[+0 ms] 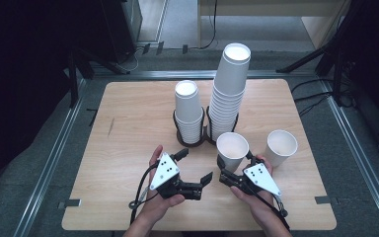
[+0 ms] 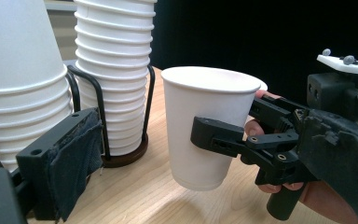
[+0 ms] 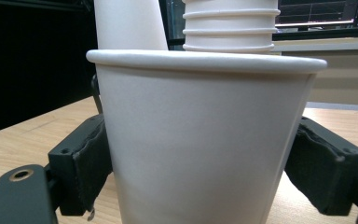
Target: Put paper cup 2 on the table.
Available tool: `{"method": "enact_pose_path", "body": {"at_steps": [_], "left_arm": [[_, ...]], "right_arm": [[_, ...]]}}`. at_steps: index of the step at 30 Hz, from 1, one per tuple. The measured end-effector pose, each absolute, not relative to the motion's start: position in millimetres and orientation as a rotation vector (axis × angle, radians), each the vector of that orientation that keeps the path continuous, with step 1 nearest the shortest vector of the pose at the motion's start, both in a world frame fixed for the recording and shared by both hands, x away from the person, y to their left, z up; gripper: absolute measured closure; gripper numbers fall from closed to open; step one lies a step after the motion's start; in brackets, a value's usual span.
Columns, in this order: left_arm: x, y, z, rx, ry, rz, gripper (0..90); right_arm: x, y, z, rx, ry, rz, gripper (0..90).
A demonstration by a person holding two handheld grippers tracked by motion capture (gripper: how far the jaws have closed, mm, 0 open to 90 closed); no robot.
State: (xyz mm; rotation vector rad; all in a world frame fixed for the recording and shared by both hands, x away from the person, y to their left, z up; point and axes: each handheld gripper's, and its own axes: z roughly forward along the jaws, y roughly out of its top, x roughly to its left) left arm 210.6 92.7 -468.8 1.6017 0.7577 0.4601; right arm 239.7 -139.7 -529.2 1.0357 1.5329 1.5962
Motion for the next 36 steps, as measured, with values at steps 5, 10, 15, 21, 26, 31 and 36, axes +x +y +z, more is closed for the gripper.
{"method": "enact_pose_path", "body": {"at_steps": [5,10,15,21,26,31,36], "left_arm": [[211,92,-469,1.602,0.76,0.458,1.1],[211,94,-469,1.602,0.762,0.461,1.1],[212,95,-469,1.597,0.766,0.462,1.1],[212,93,-469,1.606,0.772,0.463,1.0],[213,94,-470,1.607,0.778,0.465,1.1],[213,94,-470,1.607,0.782,0.466,1.1],[213,94,-471,1.61,0.784,0.467,1.0]], "right_arm": [[241,-141,-532,1.034,1.534,1.591,14.6],[243,-140,-537,0.992,1.525,1.595,14.7],[245,-141,-541,0.965,1.519,1.607,14.6],[250,-144,-549,0.974,1.547,1.59,14.7],[252,-146,-555,0.978,1.587,1.543,14.6],[254,-146,-557,0.994,1.619,1.517,14.4],[253,-146,-557,1.014,1.642,1.508,14.3]]}}
